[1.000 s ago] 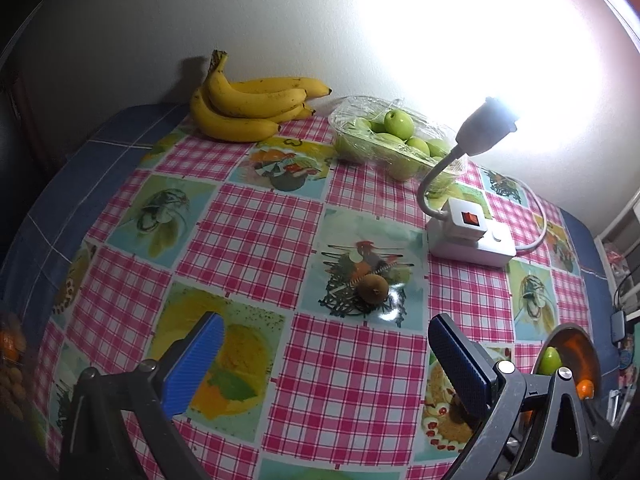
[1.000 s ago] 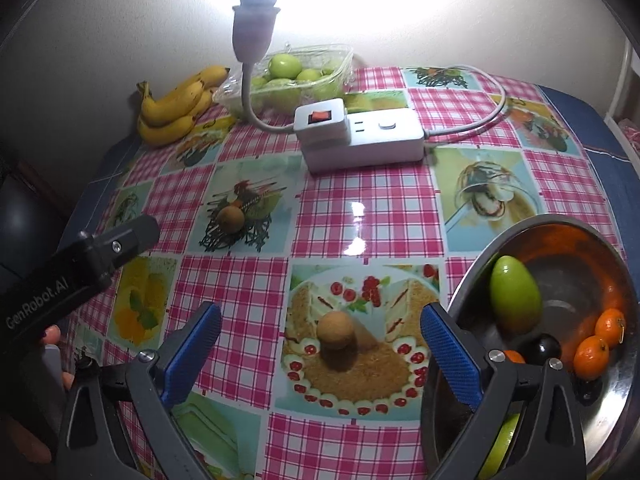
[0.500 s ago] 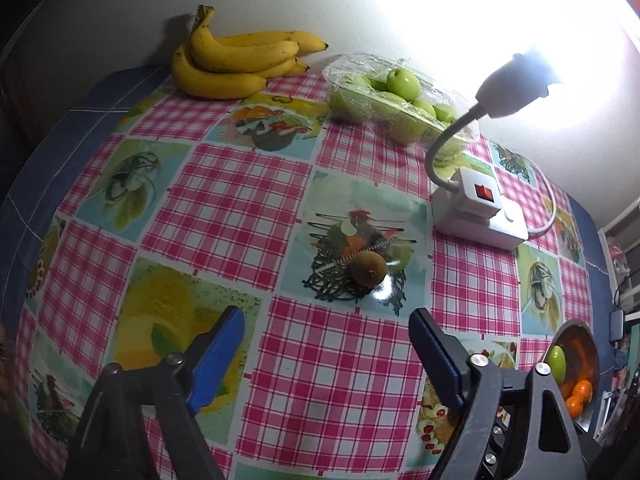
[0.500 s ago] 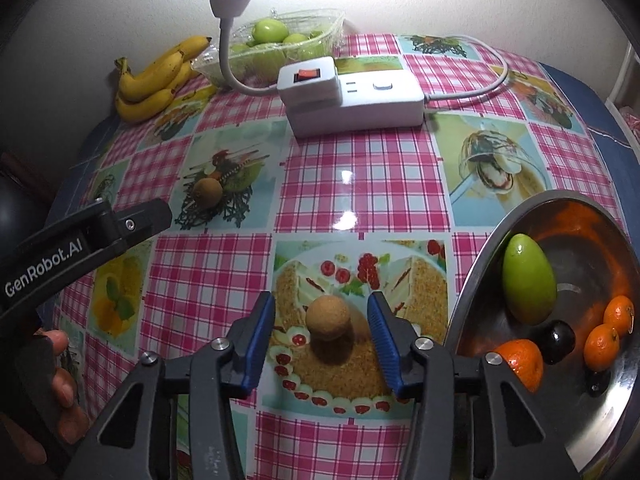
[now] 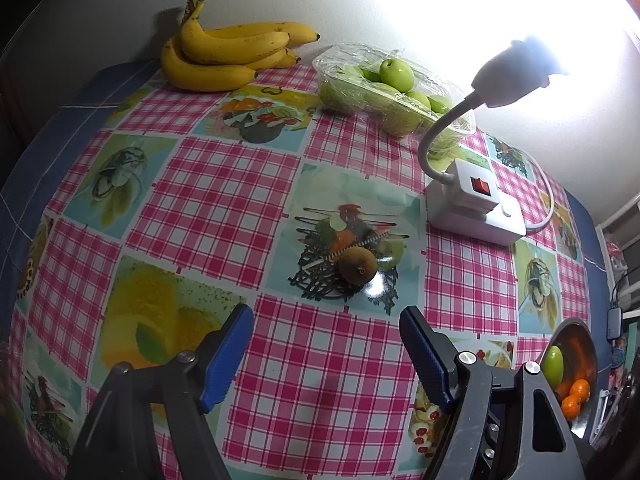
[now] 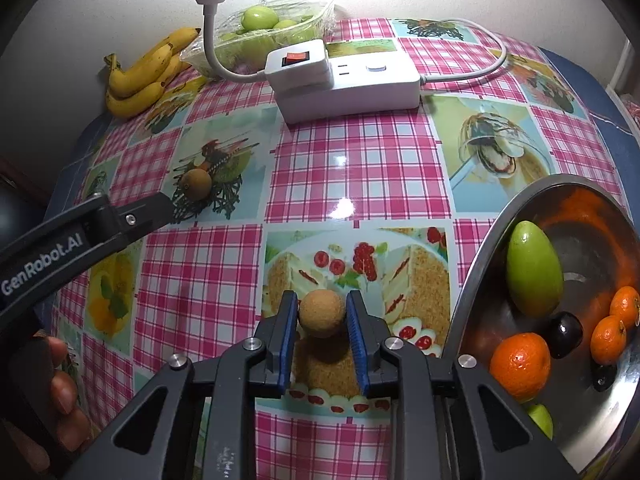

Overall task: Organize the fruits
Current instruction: 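Grasp the small brown round fruit with the right tool while the left tool grasps the kiwi, then carry the brown fruit and kiwi over the steel bowl with both tools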

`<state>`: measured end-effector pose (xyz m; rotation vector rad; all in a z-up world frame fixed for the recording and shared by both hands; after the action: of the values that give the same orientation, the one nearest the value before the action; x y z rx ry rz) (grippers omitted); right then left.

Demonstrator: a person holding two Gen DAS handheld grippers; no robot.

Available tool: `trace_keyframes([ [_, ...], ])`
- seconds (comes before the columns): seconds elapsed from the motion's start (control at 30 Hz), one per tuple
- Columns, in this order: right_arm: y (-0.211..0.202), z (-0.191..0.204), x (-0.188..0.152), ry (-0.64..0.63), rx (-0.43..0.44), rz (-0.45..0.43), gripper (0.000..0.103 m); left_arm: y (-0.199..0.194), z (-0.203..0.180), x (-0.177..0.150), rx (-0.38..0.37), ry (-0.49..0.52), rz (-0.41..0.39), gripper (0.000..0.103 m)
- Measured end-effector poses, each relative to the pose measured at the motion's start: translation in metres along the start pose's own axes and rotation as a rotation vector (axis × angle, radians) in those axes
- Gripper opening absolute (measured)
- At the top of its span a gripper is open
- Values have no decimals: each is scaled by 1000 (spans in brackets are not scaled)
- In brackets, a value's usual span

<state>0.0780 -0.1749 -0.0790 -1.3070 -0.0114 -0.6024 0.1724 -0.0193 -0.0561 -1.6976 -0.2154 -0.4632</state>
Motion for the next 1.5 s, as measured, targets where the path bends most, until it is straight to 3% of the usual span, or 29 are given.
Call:
trace_keyframes([
  [0.27, -5, -1, 17, 15, 36, -45, 26, 13, -15, 11, -6, 28, -9, 65],
  [0.37, -3, -3, 23, 20, 38, -45, 26, 21, -18, 15, -2, 37, -7, 54],
  [0.63, 2, -7, 36, 30, 50, -54, 26, 40, -27, 23, 5, 52, 7, 44],
  [0.77, 2, -7, 41, 29, 54, -59, 26, 45, -29, 24, 2, 54, 6, 30],
  [1.07, -8, -12, 39, 35, 48, -67, 26, 31, -28, 23, -16, 47, -17, 29],
  [1.5, -42, -16, 8, 35, 20, -65, 26, -19, -50, -9, -23, 90, -42, 29],
])
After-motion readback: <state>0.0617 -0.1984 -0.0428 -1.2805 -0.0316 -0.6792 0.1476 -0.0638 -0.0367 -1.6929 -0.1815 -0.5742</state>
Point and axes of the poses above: each gripper's, at about its wrist camera, not at the fingertips, and y roughly the way its jaws point, z to its left, x to its top, the point moved 2 cm from there along y, roughly the way its jaws point, and after that the axes turned 5 degrees about x, right-handed, at the moved point
